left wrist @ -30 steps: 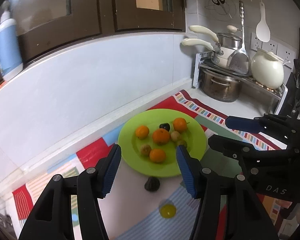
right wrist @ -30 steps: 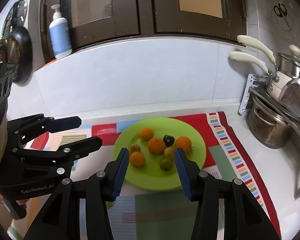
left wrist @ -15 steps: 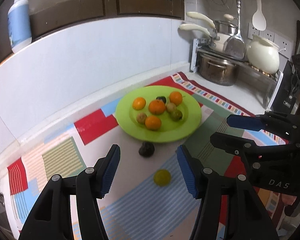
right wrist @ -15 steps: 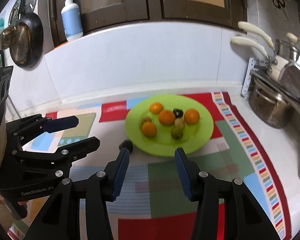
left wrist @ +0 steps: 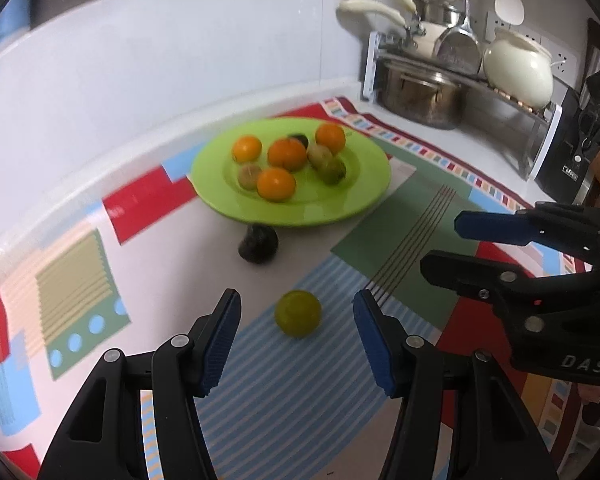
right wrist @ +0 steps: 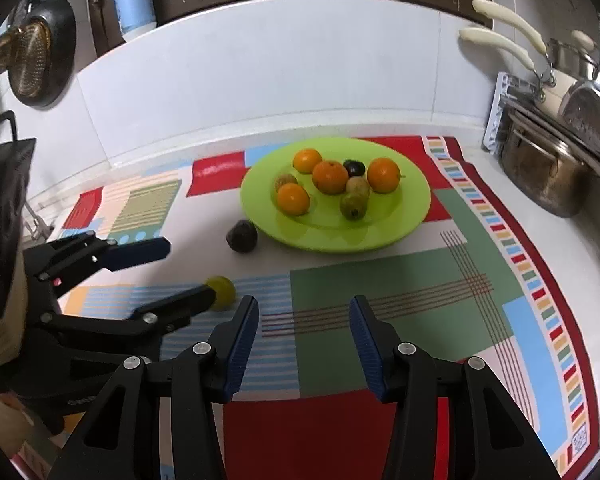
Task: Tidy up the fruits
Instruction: 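Withdraw both open tools toward the lime and the last plum, then grasp the yellow-green lime with the left tool while the right tool grasps the dark plum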
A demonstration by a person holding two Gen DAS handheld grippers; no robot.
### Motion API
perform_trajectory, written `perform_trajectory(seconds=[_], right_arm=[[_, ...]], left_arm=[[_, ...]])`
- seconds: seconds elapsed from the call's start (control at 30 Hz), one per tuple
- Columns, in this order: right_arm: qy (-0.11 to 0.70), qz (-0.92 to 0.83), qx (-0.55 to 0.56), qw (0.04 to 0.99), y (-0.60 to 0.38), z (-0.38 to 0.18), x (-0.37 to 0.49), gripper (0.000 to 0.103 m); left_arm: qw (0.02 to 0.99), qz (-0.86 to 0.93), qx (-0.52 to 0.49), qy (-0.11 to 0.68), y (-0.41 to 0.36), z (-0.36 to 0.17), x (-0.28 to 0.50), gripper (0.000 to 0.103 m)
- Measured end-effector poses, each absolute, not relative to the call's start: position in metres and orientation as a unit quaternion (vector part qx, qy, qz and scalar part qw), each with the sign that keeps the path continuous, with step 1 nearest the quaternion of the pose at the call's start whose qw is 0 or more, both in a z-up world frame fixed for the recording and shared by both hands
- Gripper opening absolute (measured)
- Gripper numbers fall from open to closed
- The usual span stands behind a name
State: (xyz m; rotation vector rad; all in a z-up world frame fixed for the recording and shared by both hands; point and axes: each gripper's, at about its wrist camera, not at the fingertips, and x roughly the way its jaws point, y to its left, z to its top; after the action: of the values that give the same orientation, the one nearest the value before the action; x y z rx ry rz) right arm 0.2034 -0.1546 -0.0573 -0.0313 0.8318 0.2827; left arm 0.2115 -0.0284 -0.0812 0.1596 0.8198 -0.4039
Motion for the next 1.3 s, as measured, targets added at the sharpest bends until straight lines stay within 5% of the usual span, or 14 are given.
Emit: perform_trajectory(seconds=[0.43, 1.3], right_arm=[[0.42, 0.129, -0.015, 0.898, -0.152, -0.072, 0.213, 0.048], [0.423, 0.215, -0.016, 0.88, -0.09, -0.078, 0.263, 0.048]], left_arm=[[0.879, -0.201, 0.058, 0.429, -0.031, -0.105, 0.228, 0.029], [0.91, -0.102, 0.026, 0.401, 0.041, -0.084, 0.238, 0.029]])
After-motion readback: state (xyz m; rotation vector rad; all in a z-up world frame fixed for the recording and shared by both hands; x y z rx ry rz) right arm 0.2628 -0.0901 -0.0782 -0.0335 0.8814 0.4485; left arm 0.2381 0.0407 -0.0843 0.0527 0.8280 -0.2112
